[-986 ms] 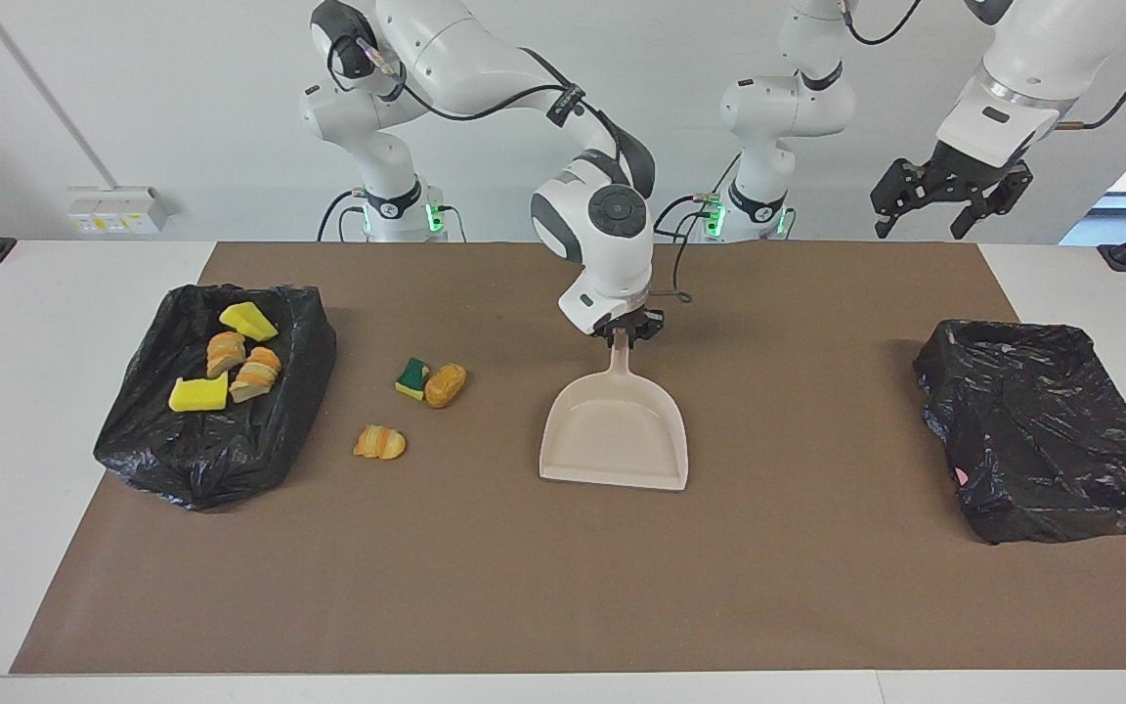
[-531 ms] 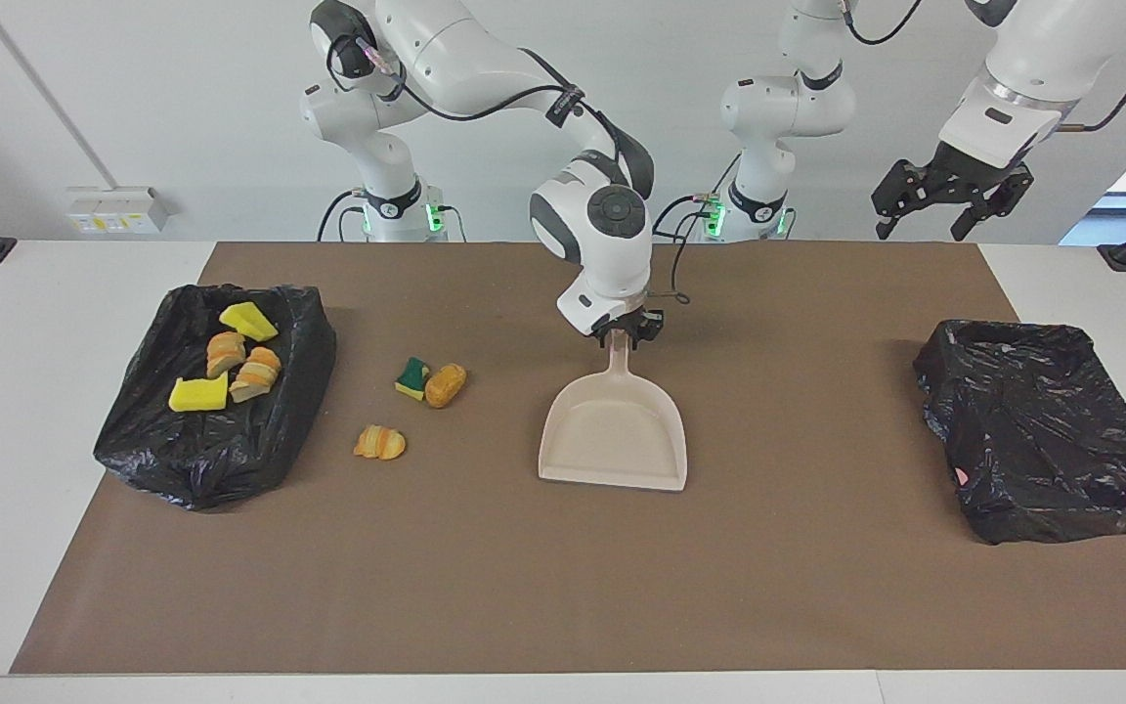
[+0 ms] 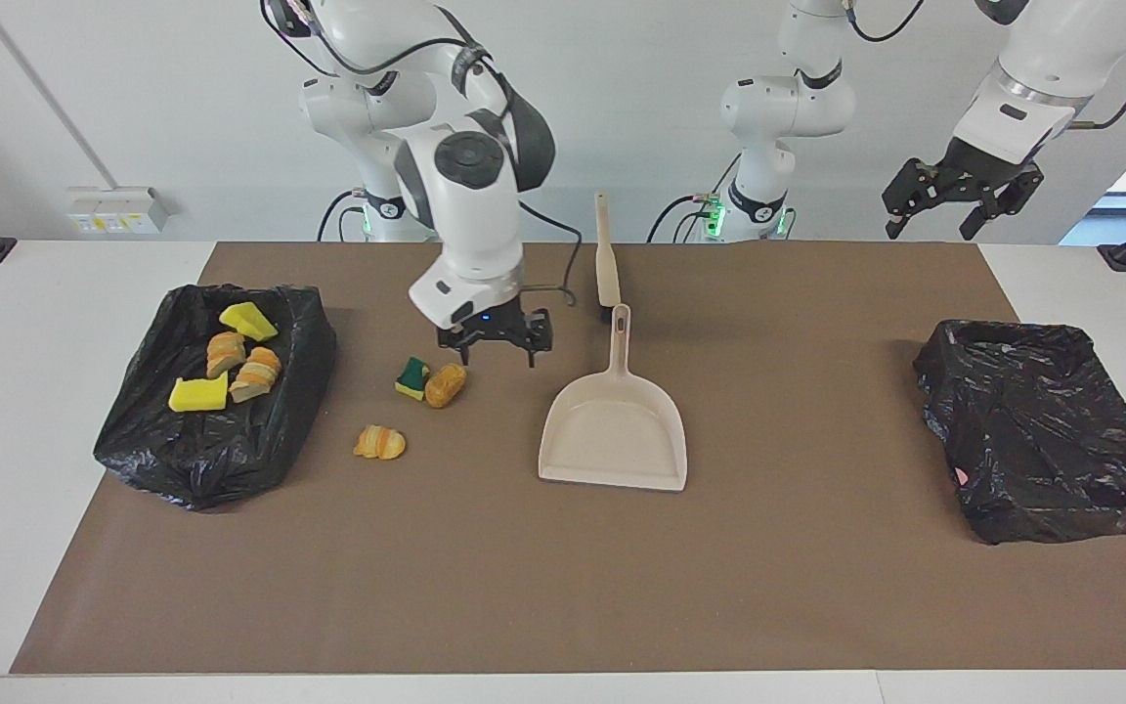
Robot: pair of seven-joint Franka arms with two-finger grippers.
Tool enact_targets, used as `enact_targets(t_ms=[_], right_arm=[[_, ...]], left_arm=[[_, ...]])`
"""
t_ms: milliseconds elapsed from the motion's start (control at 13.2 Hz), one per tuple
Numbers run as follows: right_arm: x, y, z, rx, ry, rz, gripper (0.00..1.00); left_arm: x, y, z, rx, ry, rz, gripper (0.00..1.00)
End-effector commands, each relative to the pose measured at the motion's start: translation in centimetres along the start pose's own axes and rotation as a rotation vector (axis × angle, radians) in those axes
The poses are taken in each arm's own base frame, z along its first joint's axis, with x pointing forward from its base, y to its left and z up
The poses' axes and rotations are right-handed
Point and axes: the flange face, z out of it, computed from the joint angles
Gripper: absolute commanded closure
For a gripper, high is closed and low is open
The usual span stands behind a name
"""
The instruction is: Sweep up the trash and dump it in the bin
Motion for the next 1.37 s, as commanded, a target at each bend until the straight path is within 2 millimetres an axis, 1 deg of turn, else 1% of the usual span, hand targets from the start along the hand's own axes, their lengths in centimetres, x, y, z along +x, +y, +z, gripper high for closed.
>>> enact_targets(t_ms=[0,228,379,455,531,607,683,758,834,986,1062,1138,1289], right_arm=[[-0.8,3.5,-3.4,-0.035,0.022,-0.017,0.0],[-2.0,8.6,-8.1,-0.053,0.035,0.069,0.0],[-2.4,12.6,-10.3,-0.061,0.009,0.08,0.0],[-3.4,14.7,-11.9,-0.066,-0.01,0.058,0.0],[-4.2,16.4,-13.1,-0.07,-0.014,0.031,0.0],[-4.3,18.0,-13.3,-0.064,-0.015,-0.002,0.0],[-4.3,18.8,-13.2,-0.059,-0.019,-0.017,0.0],[-4.2,20.0,-13.3,-0.046,-0.01,0.002,0.0],[-4.2,19.8,-13.2,-0.044,-0.009,0.001,0.0],[-4.5,19.8,-13.0,-0.032,-0.034,0.001,0.0],[-5.0,20.2,-13.2,0.0,-0.038,0.012,0.0],[-5.3,20.3,-12.8,0.017,-0.046,0.015,0.0],[-5.9,20.1,-12.7,0.022,-0.078,-0.004,0.0]], left_arm=[[-0.6,1.0,0.2,-0.013,0.012,0.029,0.0],[-0.6,1.6,0.2,-0.012,0.017,0.046,0.0],[-0.6,1.6,0.2,-0.012,0.017,0.047,0.0],[-0.6,1.6,0.1,-0.012,0.018,0.047,0.0],[-0.6,1.6,0.1,-0.012,0.018,0.047,0.0],[-0.6,1.7,0.1,-0.012,0.017,0.049,0.0],[-0.6,2.1,0.2,-0.011,0.016,0.056,0.0],[-0.6,2.5,0.2,-0.011,0.016,0.063,0.0],[-0.5,2.6,0.3,-0.011,0.015,0.064,0.0],[-0.4,3.5,0.5,-0.009,0.015,0.079,0.0],[-0.4,3.7,0.5,-0.009,0.018,0.079,0.0],[-0.4,3.7,0.5,-0.009,0.018,0.079,0.0],[-0.4,4.4,0.6,-0.008,0.016,0.09,0.0]])
